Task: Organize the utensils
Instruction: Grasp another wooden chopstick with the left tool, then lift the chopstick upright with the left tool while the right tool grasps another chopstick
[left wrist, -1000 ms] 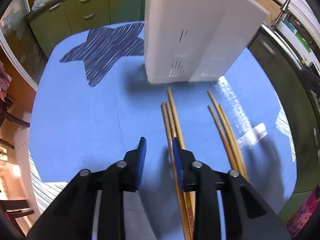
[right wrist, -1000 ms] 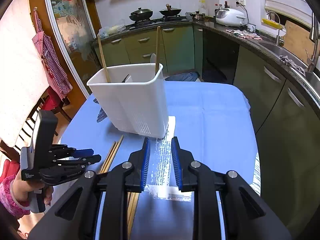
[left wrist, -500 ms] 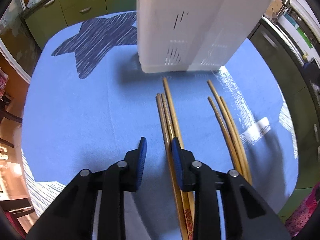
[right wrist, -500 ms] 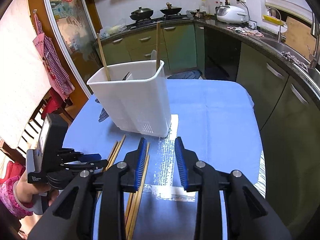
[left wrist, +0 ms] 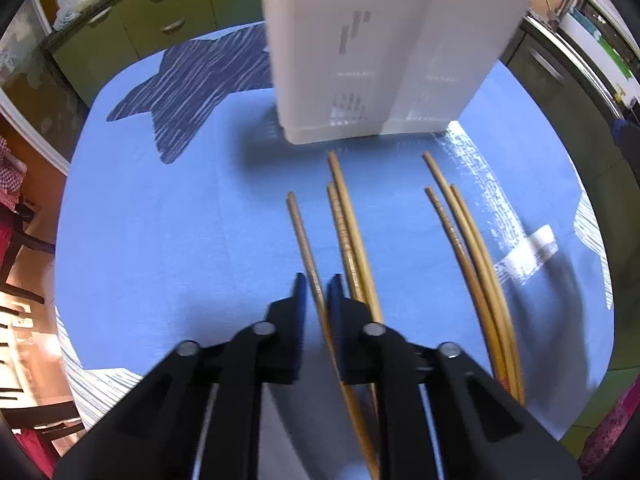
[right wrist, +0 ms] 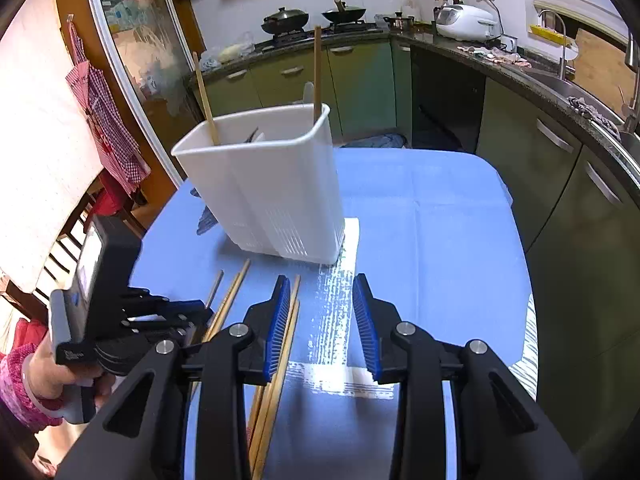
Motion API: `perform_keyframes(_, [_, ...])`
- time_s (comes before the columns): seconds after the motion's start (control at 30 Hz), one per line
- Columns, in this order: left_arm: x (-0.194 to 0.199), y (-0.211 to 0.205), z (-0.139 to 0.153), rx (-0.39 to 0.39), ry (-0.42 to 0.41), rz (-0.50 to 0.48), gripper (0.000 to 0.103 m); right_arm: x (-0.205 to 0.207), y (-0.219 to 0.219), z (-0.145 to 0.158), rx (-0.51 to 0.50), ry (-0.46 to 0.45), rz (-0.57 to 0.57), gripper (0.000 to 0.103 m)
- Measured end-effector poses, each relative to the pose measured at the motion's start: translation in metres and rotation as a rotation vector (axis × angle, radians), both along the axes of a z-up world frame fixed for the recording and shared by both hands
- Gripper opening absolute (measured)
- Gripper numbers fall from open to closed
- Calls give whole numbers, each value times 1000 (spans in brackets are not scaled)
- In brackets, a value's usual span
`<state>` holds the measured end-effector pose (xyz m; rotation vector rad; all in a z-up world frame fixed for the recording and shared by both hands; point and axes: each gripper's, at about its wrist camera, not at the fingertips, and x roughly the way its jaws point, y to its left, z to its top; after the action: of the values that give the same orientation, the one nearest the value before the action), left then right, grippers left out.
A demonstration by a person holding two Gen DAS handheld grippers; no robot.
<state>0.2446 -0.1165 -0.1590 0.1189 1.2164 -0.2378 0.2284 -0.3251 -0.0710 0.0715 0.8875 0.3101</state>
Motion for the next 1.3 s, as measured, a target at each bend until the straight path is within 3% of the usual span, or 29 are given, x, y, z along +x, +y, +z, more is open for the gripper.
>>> perform_keyframes(0.13, [0,10,2,-19,-3,16,5,4,3,-12,-17,35,6,33])
perform_keyframes(0.2, [0,14,5,-29,-14,23,5,9,13,-28,-47,101,44,33])
perform_keyframes(0.53, [-24,31,47,-72,-165,31,5,12,45,-84,-128,205,117,33])
perform_keyframes(0.77, [-38,36,70,-91,-241,11,5,23,51,-95,-153,211,84,33])
perform_keyframes(0.93, [-44,34,77,-101,-251,-10,5,24,61,-103,-213,207,87,32])
perform_keyframes(1.03, [-46,34,77,-102,-251,-14,5,22,63,-103,-249,198,78,22])
perform_keyframes(1.3, [-47,34,77,-104,-247,-19,5,20,73,-105,-278,179,99,22])
